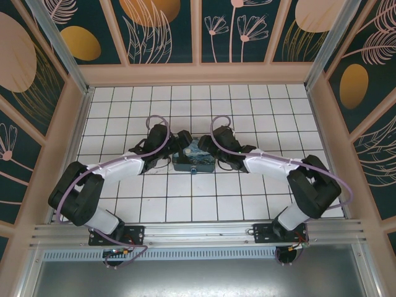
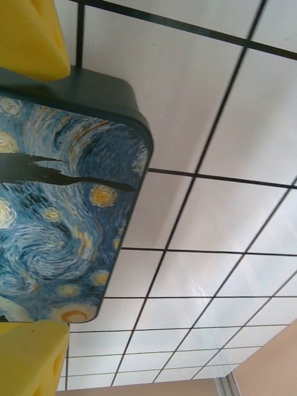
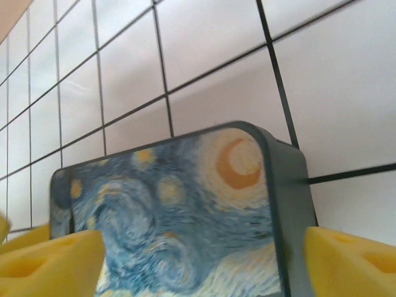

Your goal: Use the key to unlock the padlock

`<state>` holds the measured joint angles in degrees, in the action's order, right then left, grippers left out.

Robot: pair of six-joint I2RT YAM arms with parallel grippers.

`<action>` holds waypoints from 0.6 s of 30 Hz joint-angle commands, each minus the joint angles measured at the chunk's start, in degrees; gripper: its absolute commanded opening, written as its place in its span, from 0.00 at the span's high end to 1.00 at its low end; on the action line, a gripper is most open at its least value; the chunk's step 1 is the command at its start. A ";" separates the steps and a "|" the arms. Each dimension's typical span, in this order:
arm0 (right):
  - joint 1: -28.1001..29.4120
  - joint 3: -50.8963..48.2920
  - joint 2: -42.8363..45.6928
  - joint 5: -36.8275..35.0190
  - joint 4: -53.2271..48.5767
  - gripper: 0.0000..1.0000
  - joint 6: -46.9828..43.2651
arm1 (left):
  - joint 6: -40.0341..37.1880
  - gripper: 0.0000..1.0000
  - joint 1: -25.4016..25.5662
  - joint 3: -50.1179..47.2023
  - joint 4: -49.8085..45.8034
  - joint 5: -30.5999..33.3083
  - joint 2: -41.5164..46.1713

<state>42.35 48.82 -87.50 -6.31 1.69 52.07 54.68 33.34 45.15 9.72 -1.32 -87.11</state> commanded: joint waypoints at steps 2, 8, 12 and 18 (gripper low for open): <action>-0.60 -0.64 8.45 -5.27 -6.92 0.02 -2.74 | -5.51 0.01 -0.63 2.84 -3.80 6.50 3.19; -2.33 -2.79 16.05 -13.68 -17.92 0.01 -1.32 | -9.02 0.01 -1.48 2.53 -8.20 10.46 10.20; -5.14 -8.03 22.20 -15.73 -19.06 0.01 0.40 | -11.26 0.01 -1.45 1.71 -9.13 9.56 14.65; -14.95 -11.13 25.62 -8.56 -24.62 0.01 0.34 | -13.13 0.01 -1.46 1.46 -11.87 11.26 18.58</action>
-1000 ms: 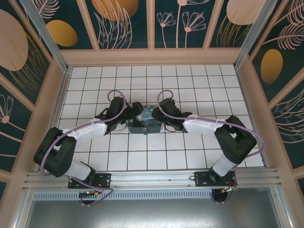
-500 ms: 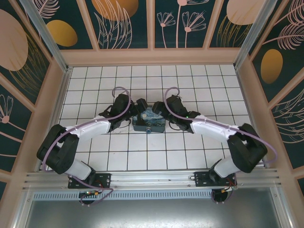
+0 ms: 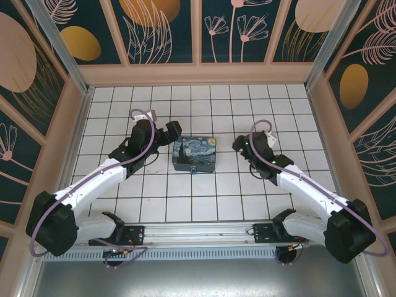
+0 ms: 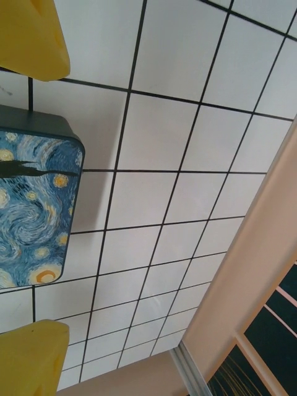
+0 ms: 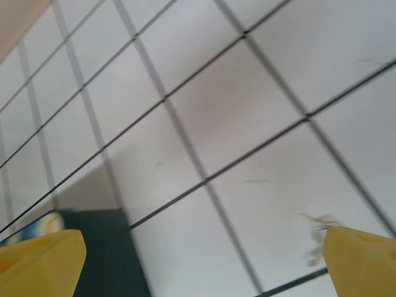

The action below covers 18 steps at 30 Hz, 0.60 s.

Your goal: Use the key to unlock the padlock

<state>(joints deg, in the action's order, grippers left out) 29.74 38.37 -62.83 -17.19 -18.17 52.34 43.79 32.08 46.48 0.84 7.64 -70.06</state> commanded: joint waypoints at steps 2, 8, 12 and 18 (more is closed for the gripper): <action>-3.31 -0.19 -0.18 2.98 -6.47 0.01 -2.06 | -2.56 0.01 -0.18 0.02 -3.04 3.32 2.50; -5.34 1.67 -7.12 6.51 -8.22 0.04 -6.95 | -3.30 0.01 -0.17 0.54 -2.69 1.07 3.40; -5.48 1.94 -11.03 7.62 -8.60 0.19 -8.27 | -3.20 0.01 -0.17 0.23 -2.48 -2.22 3.05; -6.93 -1.04 -10.26 8.11 -6.43 0.35 -8.89 | -2.14 0.01 -0.19 -2.18 -0.22 -5.68 2.74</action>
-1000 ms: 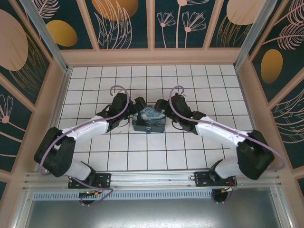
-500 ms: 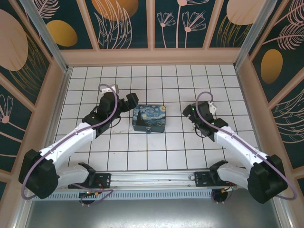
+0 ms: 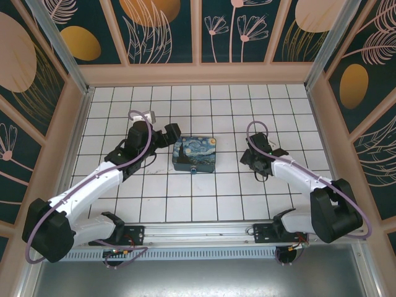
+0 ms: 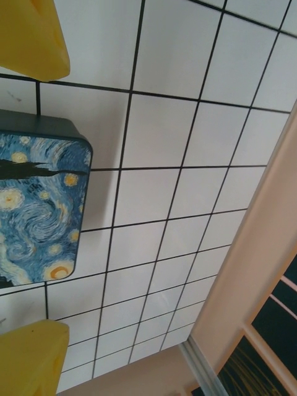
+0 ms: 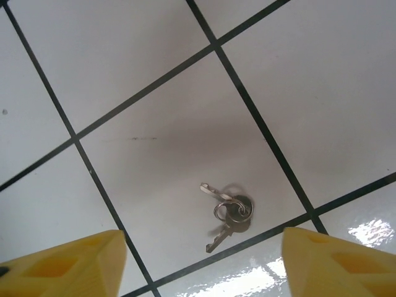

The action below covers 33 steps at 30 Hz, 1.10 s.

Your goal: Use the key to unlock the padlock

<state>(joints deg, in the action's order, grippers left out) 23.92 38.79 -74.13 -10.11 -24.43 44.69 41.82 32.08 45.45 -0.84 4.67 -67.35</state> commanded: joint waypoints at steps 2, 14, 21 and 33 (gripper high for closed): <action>-1.97 -2.42 1.13 1.80 0.80 0.38 -2.00 | -0.15 0.01 -0.17 -1.47 1.81 -3.49 -0.36; -4.51 -2.31 -3.44 3.06 3.35 0.46 -5.29 | 0.19 0.01 -0.19 -1.76 3.37 -5.56 -2.20; -4.84 -2.55 -5.78 4.71 5.29 0.51 -6.37 | 0.48 0.01 -0.17 -1.77 3.65 -5.82 -3.21; -4.32 -4.02 -8.58 5.24 6.15 0.53 -6.68 | 1.23 0.01 -0.17 -1.42 4.71 -6.70 -4.87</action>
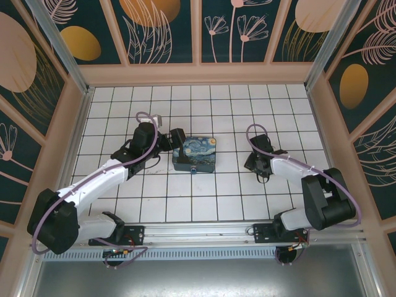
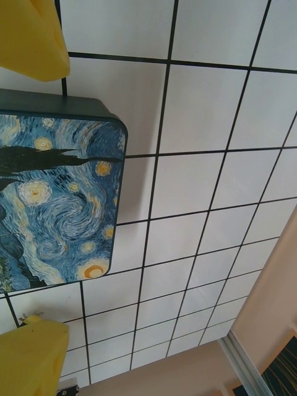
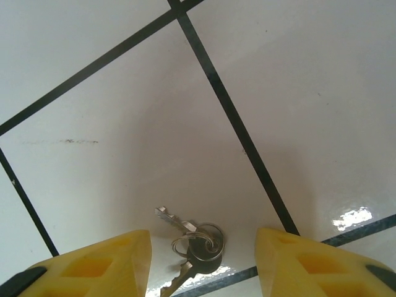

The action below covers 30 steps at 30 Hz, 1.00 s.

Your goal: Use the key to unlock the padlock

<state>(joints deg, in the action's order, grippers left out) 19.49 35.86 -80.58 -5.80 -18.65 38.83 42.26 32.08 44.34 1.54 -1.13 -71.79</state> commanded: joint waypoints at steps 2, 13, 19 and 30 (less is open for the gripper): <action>0.27 -0.58 -3.27 0.58 0.17 0.54 -0.86 | 0.85 0.02 -0.17 -0.30 2.41 -1.02 -0.46; 4.10 3.71 -9.91 -1.44 -1.12 0.68 -0.64 | 0.97 0.01 -0.17 -0.57 2.11 -0.85 0.08; 6.31 4.44 -11.40 -1.23 -0.77 0.87 0.10 | 0.66 0.01 -0.17 -0.39 1.71 -0.76 0.07; 6.50 3.75 -0.65 0.55 -2.17 1.00 2.04 | 1.41 0.01 -0.17 -1.23 2.19 -2.01 0.59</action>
<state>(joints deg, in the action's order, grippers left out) 25.04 40.75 -84.55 -10.44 -19.86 39.20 42.78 32.08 44.10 2.61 -1.69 -71.92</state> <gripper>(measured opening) 0.072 0.987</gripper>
